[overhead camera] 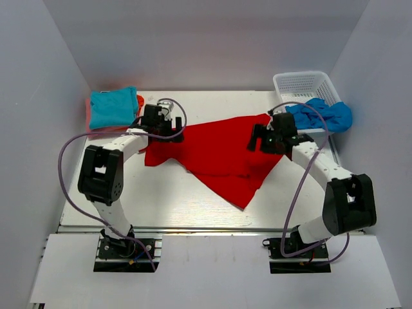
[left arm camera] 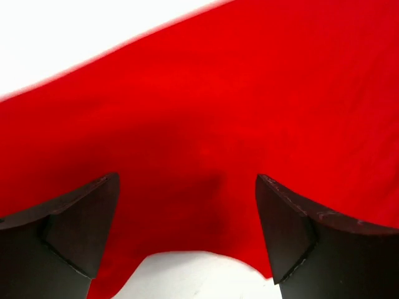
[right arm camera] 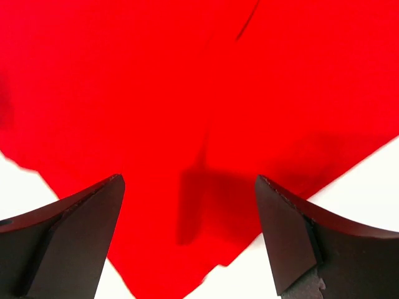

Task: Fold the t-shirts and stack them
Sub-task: Flatten out the tshirt

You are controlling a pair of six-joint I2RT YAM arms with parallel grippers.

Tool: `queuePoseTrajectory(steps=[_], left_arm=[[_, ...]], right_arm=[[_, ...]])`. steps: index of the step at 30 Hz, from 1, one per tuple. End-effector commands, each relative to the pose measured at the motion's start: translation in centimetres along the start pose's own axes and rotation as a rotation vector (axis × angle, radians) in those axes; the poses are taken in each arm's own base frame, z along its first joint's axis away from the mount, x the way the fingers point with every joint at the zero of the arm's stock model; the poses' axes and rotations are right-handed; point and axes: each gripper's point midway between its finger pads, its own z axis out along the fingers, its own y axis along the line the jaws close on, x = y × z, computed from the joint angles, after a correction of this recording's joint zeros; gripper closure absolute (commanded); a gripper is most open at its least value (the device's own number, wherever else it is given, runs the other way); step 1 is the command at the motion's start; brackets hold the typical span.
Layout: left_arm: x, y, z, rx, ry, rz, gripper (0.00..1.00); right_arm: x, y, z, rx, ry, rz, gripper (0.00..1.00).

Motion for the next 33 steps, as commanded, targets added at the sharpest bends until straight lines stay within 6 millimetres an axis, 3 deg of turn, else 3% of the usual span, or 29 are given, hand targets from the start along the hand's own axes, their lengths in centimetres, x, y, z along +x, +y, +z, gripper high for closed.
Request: queuePoseTrajectory(steps=[1, 2, 6, 7, 11, 16, 17, 19, 22, 25, 27, 29, 30, 33], left_arm=[[2.9, -3.2, 1.7, 0.163, 0.075, -0.023, 0.00], [3.1, -3.3, 1.8, 0.176, 0.074, -0.022, 0.00], [7.1, -2.4, 2.0, 0.141, 0.151, -0.069, 0.00], [8.9, -1.8, 1.3, 0.127, 0.176, -0.097, 0.00], [12.6, 1.7, -0.2, -0.062, 0.227, -0.141, 0.00], [17.3, 5.7, -4.4, -0.354, 0.345, -0.229, 0.00], [17.5, 7.5, -5.5, -0.465, 0.341, -0.240, 0.00], [17.9, 8.9, -8.1, -0.608, 0.360, -0.278, 0.00], [16.2, 8.4, -9.3, -0.604, 0.317, -0.305, 0.00], [12.3, 5.7, -9.8, -0.429, 0.193, -0.298, 0.00], [8.0, 3.7, -10.3, -0.324, 0.056, -0.270, 0.00], [5.5, 1.1, -10.2, -0.182, 0.005, -0.210, 0.00], [3.7, -0.5, -10.5, -0.097, -0.024, -0.193, 0.00], [1.4, -3.1, -9.7, -0.018, -0.038, -0.119, 0.00]], right_arm=[[1.7, 2.5, 1.0, -0.124, 0.022, 0.029, 0.10], [2.6, 2.2, 1.6, -0.115, 0.052, 0.035, 0.10], [7.1, 3.4, 2.8, -0.183, 0.195, 0.033, 0.10], [8.2, 4.1, 3.0, -0.198, 0.222, 0.016, 0.10], [12.7, 4.5, 3.6, -0.208, 0.313, 0.023, 0.10], [17.0, 5.6, 2.7, -0.232, 0.408, -0.024, 0.10], [18.5, 6.5, 2.1, -0.251, 0.442, -0.047, 0.10], [19.1, 7.3, 1.3, -0.288, 0.454, -0.066, 0.10], [20.9, 9.8, -0.1, -0.354, 0.498, -0.144, 0.10], [21.0, 13.0, -2.0, -0.503, 0.514, -0.229, 0.10], [19.3, 14.4, -2.4, -0.547, 0.460, -0.255, 0.10], [16.4, 15.7, -3.4, -0.568, 0.368, -0.274, 0.10], [14.5, 14.9, -2.9, -0.492, 0.288, -0.282, 0.10], [10.1, 13.4, -3.0, -0.321, 0.156, -0.230, 0.10]])
